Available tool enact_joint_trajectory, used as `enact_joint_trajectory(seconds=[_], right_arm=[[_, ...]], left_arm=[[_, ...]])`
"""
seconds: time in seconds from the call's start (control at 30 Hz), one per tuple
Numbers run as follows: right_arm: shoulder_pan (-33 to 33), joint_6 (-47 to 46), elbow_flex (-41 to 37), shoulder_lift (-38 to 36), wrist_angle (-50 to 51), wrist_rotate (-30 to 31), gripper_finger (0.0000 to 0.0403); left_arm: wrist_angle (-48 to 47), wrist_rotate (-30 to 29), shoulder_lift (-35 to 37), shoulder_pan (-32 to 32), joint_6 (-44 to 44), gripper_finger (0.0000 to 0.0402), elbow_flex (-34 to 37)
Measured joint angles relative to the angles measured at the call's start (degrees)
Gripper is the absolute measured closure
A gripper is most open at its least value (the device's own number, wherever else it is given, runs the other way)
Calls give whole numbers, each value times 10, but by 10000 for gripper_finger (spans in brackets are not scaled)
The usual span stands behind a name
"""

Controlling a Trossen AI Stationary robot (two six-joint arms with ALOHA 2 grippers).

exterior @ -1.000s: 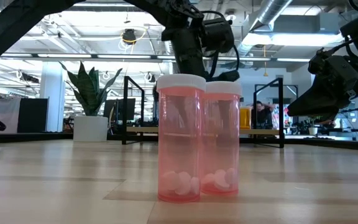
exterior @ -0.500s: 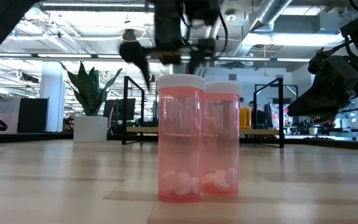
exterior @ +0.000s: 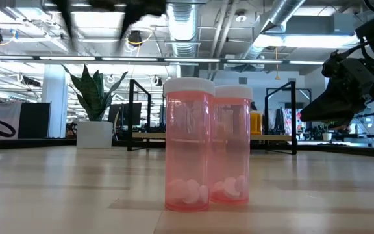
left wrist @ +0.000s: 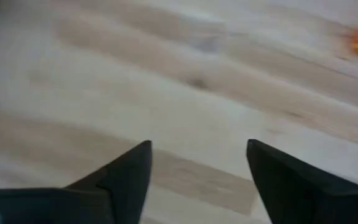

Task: Pick and place medicine bottles onto shelf by color
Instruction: Move the blue pill bottle to the top left of the table

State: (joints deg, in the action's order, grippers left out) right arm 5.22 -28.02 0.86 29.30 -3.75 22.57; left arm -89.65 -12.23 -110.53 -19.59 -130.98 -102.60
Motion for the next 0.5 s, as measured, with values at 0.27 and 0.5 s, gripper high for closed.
enact_joint_trajectory(seconds=[0.27,0.5], right_arm=[[0,0,0,0,0,0,241],[0,0,0,0,0,0,241]], left_arm=[[29,175,91,-56,-231,236,165],[164,206,155,-150,-430,289,273]])
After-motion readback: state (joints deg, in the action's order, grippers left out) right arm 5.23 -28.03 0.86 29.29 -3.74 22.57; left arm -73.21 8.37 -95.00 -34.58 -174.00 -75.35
